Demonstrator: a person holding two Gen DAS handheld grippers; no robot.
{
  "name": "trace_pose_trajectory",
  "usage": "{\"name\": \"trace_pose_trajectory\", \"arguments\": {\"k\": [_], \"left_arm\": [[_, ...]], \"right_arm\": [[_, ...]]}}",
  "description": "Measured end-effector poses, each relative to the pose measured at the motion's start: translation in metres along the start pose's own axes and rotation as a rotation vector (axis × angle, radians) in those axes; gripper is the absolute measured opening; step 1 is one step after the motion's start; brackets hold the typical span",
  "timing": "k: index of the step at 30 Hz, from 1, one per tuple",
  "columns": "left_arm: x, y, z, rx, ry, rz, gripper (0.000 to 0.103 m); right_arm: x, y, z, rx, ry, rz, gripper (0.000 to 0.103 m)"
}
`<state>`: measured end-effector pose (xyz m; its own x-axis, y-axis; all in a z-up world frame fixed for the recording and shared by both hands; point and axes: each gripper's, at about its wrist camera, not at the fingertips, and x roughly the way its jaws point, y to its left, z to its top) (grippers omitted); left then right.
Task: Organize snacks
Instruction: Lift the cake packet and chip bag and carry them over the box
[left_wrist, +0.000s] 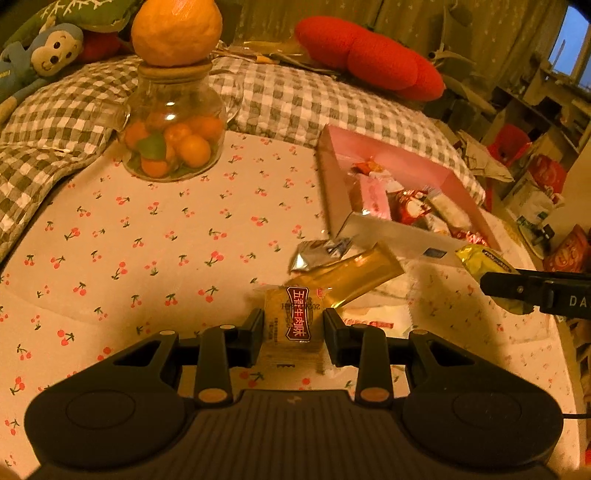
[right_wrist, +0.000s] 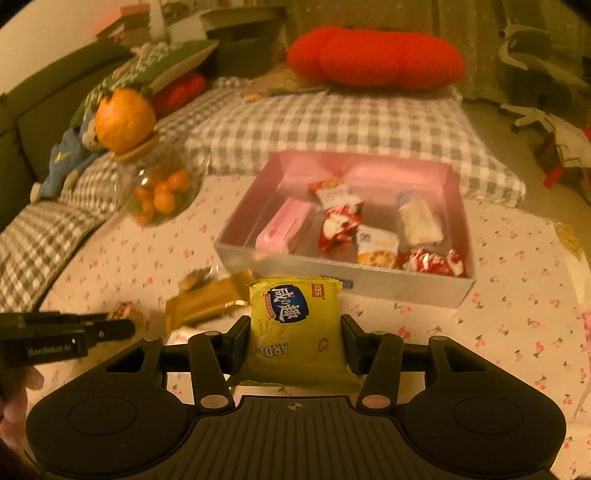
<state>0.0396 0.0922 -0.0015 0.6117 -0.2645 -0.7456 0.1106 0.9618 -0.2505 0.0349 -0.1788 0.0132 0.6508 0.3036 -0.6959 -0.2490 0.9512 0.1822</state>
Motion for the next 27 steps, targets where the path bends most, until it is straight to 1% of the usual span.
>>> {"name": "trace_pose_trajectory", "arguments": {"k": [2,6,10,16,20,24,27], "left_arm": [[-0.003,-0.001,0.004,-0.019,-0.012,-0.012,0.031],[-0.008,-0.008,0.014,-0.048,-0.064,-0.027,0.031],[-0.004,-0.017,0.025,-0.054,-0.083,-0.031,0.031],[0.012,-0.038,0.047,0.026,-0.108,-0.006,0.031],[0.027,-0.059,0.061,0.11,-0.137,0.033,0.031],[0.047,-0.075,0.074,0.137,-0.144,0.042,0.031],[0.063,-0.081,0.081,0.141,-0.13,0.047,0.031]], "right_arm": [[-0.004,-0.003,0.004,0.017,-0.018,-0.001,0.05],[-0.008,-0.008,0.009,0.033,-0.038,-0.008,0.05],[-0.007,-0.013,0.014,0.05,-0.041,-0.009,0.05],[-0.001,-0.029,0.032,0.1,-0.047,-0.013,0.05],[0.01,-0.036,0.052,0.11,-0.063,-0.037,0.05],[0.021,-0.044,0.067,0.128,-0.086,-0.048,0.05],[0.033,-0.051,0.076,0.132,-0.09,-0.066,0.05]]}}
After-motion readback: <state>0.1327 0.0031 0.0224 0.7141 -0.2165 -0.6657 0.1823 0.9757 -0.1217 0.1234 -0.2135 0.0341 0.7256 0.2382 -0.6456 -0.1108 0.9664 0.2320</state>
